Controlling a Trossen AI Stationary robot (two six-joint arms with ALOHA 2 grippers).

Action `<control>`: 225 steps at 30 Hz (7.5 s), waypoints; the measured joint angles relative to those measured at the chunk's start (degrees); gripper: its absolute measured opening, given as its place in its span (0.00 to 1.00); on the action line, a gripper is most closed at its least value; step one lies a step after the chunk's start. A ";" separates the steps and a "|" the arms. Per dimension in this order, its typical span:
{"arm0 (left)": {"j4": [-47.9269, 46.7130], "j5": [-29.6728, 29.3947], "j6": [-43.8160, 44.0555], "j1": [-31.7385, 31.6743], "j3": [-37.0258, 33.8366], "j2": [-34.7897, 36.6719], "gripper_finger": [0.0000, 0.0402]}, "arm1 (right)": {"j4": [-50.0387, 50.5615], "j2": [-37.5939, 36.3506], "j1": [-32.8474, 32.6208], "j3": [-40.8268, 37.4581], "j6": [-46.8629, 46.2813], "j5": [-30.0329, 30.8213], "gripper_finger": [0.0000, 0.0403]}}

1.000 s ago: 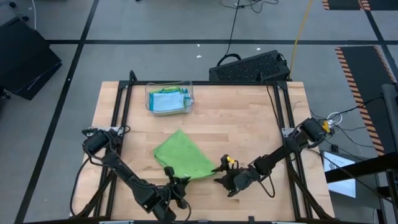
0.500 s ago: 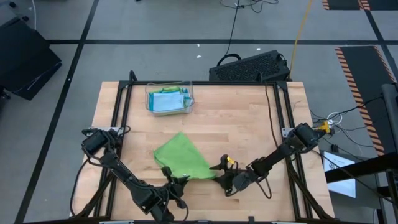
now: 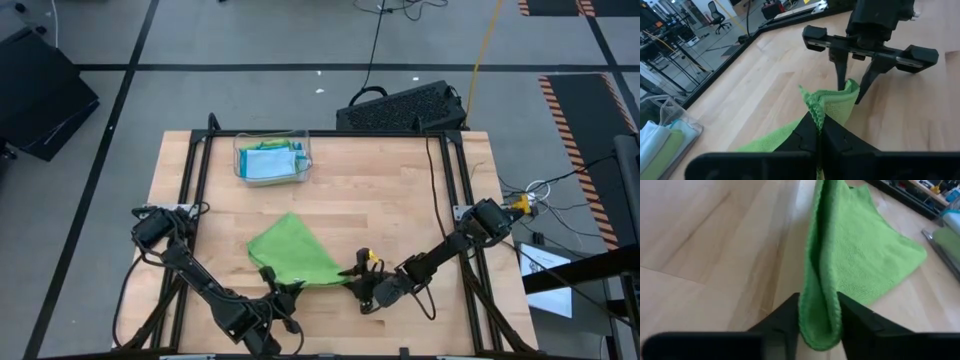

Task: Fold microfiber towels
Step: Fold the green microfiber cloth

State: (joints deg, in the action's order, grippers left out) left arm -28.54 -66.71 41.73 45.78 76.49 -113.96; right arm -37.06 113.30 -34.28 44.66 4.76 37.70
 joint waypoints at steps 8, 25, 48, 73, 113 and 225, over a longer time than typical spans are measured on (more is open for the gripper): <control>-2.32 1.32 2.36 -0.37 0.00 0.05 0.01 | 4.62 -3.59 -0.80 -0.20 -2.30 -1.82 0.01; 18.29 19.48 -39.66 -15.44 -0.04 7.85 0.02 | 43.74 -43.80 -3.33 -0.13 -25.00 -1.77 0.01; 12.41 34.34 -35.89 -27.35 0.00 22.33 0.01 | 63.19 -65.46 9.06 0.07 -32.16 -5.57 0.01; 10.38 21.04 2.90 0.08 -0.03 3.51 0.01 | 23.90 -26.97 -0.61 -0.04 -40.01 -31.75 0.01; -4.24 25.27 9.82 -19.54 -8.63 2.52 0.03 | 28.79 -26.91 19.34 -3.58 -25.52 -21.30 0.03; 37.01 28.16 -8.01 -15.44 -20.83 9.68 0.31 | -14.14 -18.47 9.07 -18.40 -23.54 -15.06 0.15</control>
State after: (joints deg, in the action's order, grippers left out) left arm 8.47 -38.54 33.72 30.34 55.66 -104.28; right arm -51.20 94.83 -25.21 26.26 -18.78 22.64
